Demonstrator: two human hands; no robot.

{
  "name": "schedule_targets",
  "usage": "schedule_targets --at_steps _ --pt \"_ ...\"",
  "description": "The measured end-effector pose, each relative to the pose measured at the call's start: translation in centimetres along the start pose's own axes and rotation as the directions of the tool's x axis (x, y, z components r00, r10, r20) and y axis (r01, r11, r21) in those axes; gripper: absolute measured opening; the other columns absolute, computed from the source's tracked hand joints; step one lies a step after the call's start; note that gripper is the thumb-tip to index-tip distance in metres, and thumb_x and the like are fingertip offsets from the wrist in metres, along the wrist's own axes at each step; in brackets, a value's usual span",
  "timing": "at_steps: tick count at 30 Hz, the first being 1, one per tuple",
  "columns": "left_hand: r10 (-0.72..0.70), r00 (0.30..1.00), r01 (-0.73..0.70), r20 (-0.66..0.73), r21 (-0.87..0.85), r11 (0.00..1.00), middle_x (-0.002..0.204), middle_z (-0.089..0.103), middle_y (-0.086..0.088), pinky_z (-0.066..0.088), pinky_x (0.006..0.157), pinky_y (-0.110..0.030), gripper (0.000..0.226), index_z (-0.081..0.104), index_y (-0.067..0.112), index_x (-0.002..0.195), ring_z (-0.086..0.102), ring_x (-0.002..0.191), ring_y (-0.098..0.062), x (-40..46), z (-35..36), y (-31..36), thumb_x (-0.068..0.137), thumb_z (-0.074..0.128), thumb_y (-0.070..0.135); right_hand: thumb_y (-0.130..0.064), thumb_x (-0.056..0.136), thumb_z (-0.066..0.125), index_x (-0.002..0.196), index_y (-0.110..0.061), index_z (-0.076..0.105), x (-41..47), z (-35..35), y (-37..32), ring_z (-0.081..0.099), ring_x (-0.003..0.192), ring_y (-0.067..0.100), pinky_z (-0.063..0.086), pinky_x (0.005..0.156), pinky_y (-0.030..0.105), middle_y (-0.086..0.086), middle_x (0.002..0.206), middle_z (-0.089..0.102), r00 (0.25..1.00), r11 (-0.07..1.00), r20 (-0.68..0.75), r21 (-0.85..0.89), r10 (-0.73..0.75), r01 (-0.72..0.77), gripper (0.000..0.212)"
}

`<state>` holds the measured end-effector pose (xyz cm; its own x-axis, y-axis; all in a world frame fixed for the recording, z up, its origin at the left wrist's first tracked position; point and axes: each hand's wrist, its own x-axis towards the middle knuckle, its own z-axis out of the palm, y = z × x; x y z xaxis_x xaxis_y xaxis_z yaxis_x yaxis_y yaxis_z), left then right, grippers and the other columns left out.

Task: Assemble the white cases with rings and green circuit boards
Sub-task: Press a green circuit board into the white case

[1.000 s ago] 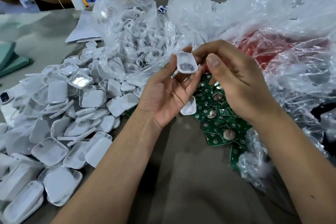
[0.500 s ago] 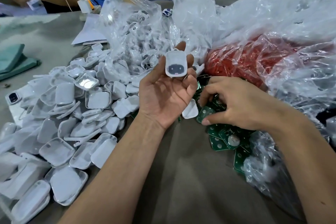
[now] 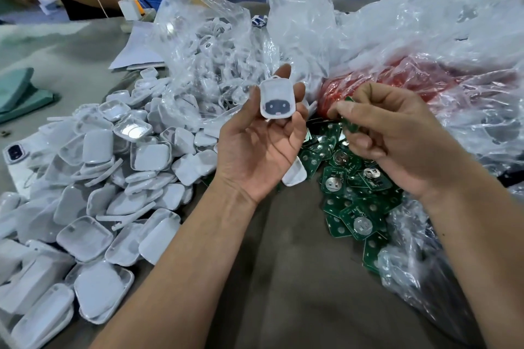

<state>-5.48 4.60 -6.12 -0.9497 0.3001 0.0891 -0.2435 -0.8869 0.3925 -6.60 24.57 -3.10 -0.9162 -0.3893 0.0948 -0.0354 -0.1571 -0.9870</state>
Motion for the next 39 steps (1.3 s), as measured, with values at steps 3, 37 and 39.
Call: schedule_targets --at_steps 3,37,39 --pt "-0.011 1.0 0.011 -0.004 -0.011 1.0 0.109 0.066 -0.014 0.06 0.075 -0.025 0.047 0.062 0.01 0.133 0.065 0.086 -0.021 0.0 0.1 0.0 0.09 0.058 0.028 -0.024 0.083 0.073 0.077 -0.01 0.052 -0.1 -0.2 -0.3 0.046 0.059 0.007 0.036 0.05 0.014 0.001 0.072 0.05 0.997 0.988 0.068 0.152 0.03 -0.04 0.026" --pt "-0.095 0.985 0.117 -0.143 0.15 0.982 0.11 0.069 -0.02 0.059 0.079 -0.027 0.042 0.064 0.003 0.128 0.066 0.088 -0.024 0.1 0.4 -0.6 0.092 0.055 0.022 -0.009 0.087 0.081 0.1 -0.016 0.073 0.8 0.8 1.1 0.063 0.059 0.013 0.045 0.05 0.019 0.003 0.08 0.077 0.893 0.934 -0.275 -0.135 -0.356 0.33 0.017" --pt "-0.103 0.985 0.121 -0.135 0.133 0.984 0.111 0.068 -0.02 0.06 0.077 -0.026 0.042 0.063 0.003 0.129 0.066 0.087 -0.023 0.1 0.4 -0.6 0.093 0.054 0.024 -0.007 0.087 0.081 0.096 -0.014 0.07 0.9 0.7 1.1 0.06 0.057 0.014 0.043 0.048 0.021 0.002 0.075 0.074 0.892 0.944 -0.31 -0.096 -0.329 0.315 0.015"
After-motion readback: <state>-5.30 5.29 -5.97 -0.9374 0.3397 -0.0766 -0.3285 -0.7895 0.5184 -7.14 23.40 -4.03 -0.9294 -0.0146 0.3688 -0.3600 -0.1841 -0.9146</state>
